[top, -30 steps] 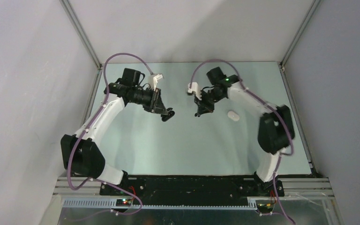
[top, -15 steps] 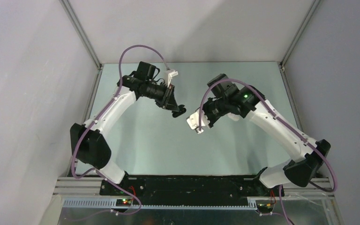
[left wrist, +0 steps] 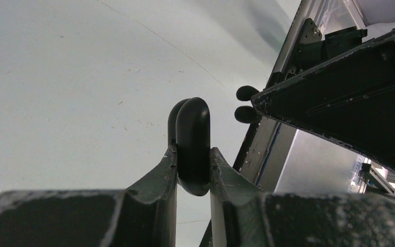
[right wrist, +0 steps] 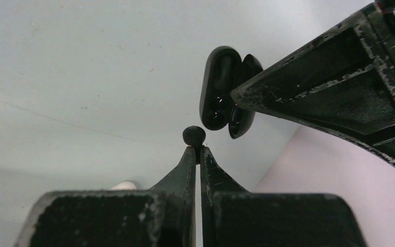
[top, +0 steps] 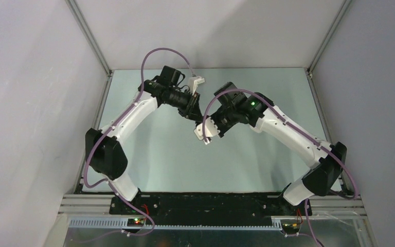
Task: Insert the wireless bluetooth earbuds into the charging case
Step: Place the earbud in the charging case.
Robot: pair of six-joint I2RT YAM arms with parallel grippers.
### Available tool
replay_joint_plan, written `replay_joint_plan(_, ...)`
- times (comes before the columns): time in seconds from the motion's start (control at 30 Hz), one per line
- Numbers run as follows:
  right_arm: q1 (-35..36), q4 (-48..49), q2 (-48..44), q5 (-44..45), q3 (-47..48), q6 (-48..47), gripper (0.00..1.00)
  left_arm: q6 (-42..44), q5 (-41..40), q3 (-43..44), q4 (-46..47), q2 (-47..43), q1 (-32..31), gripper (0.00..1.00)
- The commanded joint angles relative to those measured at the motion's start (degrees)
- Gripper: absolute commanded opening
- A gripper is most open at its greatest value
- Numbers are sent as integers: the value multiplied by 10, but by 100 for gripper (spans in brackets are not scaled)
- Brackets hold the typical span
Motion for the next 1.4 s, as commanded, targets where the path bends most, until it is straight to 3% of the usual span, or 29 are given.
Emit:
replay_joint_plan(0.0,9,44,4,16,23,23,0,-8,16,28,8,3,-3,0)
replay_joint_plan(1.37,14,89,33,21,-7,39,0,-7,31,26,8,-3,-4,0)
